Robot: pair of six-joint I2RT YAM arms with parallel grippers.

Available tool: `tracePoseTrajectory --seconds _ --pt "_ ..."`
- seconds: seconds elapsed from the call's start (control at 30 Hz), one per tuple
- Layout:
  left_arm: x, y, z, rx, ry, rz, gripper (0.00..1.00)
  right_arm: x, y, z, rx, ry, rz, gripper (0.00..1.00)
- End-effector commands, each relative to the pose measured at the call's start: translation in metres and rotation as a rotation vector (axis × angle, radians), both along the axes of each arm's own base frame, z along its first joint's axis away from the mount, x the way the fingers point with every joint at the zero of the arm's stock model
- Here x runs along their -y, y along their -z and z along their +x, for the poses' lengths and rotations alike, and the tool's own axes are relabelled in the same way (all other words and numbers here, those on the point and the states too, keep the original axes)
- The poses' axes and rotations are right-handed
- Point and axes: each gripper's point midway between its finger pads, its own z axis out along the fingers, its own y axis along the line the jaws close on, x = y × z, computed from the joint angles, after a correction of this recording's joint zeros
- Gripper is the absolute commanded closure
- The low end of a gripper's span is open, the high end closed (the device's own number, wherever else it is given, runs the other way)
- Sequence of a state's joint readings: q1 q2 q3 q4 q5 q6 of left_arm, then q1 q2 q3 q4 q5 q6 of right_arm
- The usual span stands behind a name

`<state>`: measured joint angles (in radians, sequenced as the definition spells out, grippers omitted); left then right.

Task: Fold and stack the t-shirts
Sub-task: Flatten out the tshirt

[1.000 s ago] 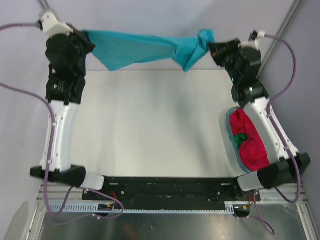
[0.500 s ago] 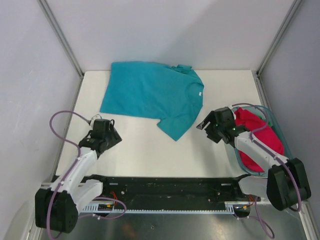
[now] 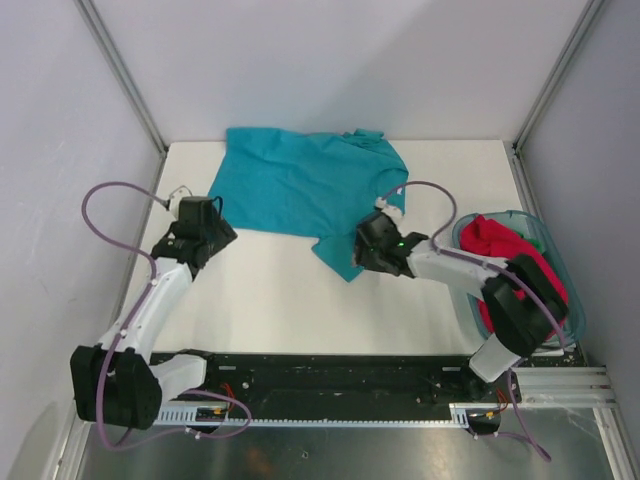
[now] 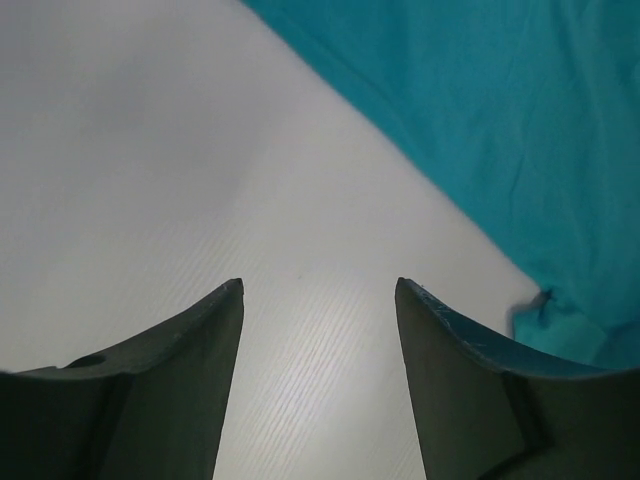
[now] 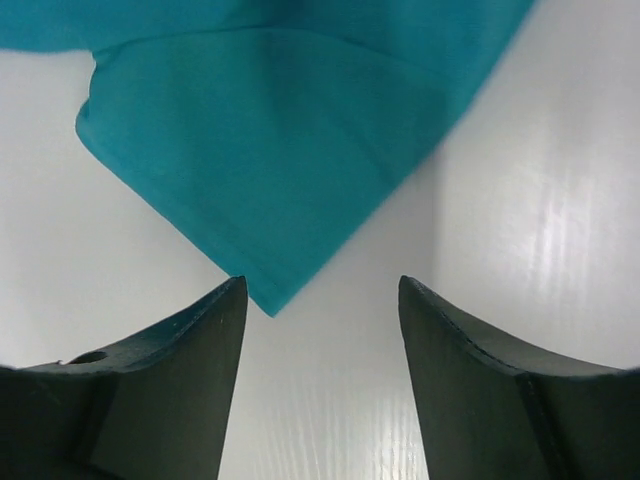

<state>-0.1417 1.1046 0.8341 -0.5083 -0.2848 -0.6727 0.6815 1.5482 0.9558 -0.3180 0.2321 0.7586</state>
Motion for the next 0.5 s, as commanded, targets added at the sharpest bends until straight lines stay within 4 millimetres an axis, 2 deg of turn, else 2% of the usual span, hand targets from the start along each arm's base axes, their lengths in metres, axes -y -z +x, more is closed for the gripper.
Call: tracePoseTrajectory --seconds 0.0,0.1,0.27,0.47 --pt "-0.026 -0.028 0.027 0.062 -0.080 0.033 0.34 -0.025 0.004 0.023 0.083 -0.091 -0.129 0.34" --pt "-0.033 -0.027 0.033 0.050 -0.091 0.036 0.35 -0.035 0.013 0.025 0.073 -0.123 -0.158 0.34" --pt "-0.038 -0.022 0.036 0.029 -0.098 0.041 0.36 -0.047 0.029 0.016 0.044 -0.172 -0.222 0.35" --pt "-0.040 -0.013 0.036 0.002 -0.098 0.046 0.36 -0.047 0.050 0.002 -0.003 -0.203 -0.287 0.37"
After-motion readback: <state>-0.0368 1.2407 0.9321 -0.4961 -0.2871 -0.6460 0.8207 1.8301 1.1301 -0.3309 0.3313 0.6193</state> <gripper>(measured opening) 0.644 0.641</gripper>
